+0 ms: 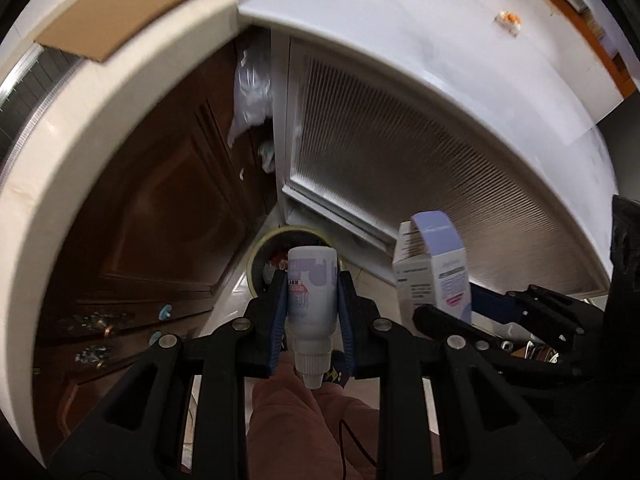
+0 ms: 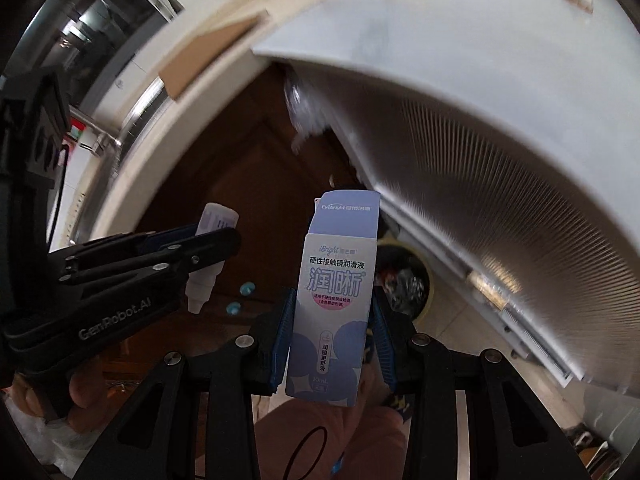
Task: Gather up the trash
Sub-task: 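Carry the bottle and carton down over the floor bin with both tools, then open both tools to drop the bottle and carton into the bin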
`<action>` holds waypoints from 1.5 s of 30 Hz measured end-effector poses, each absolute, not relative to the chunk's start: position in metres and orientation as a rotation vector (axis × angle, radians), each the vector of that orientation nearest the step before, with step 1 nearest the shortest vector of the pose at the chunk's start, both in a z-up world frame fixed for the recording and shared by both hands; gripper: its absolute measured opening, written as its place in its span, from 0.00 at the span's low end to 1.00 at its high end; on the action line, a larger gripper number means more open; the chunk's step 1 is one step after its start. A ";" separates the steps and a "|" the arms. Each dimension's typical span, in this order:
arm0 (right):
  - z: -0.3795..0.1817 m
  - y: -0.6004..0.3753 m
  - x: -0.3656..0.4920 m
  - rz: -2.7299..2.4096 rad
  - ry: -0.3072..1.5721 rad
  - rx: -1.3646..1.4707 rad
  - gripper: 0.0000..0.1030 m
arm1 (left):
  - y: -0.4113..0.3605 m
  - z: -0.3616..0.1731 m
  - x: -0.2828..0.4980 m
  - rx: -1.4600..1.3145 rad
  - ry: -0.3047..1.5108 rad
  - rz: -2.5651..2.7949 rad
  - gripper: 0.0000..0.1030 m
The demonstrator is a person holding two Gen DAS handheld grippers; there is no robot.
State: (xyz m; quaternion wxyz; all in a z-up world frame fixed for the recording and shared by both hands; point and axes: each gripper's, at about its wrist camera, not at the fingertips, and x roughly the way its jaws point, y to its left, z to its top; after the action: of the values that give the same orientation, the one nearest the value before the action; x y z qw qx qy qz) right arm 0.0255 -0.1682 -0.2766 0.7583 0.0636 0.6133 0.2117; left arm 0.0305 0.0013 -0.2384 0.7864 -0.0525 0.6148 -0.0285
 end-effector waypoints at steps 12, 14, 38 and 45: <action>-0.438 -0.155 0.055 0.404 1.414 0.084 0.36 | 0.019 -0.379 0.059 -0.104 1.456 -0.056 0.20; -0.467 -0.154 0.061 0.390 1.438 0.087 0.36 | 0.023 -0.402 0.063 -0.103 1.472 -0.052 0.20; -0.628 -0.143 0.098 0.286 1.511 0.109 0.55 | 0.030 -0.531 0.082 -0.042 1.550 -0.086 0.66; -0.597 -0.151 0.085 0.263 1.484 0.122 0.55 | 0.030 -0.512 0.082 -0.043 1.532 -0.073 0.66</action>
State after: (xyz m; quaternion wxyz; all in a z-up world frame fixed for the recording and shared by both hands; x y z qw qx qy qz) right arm 0.0846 -0.1510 -0.5966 0.7274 0.0552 0.6735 0.1193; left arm 0.0824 0.0304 -0.5122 0.7199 -0.0195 0.6930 -0.0331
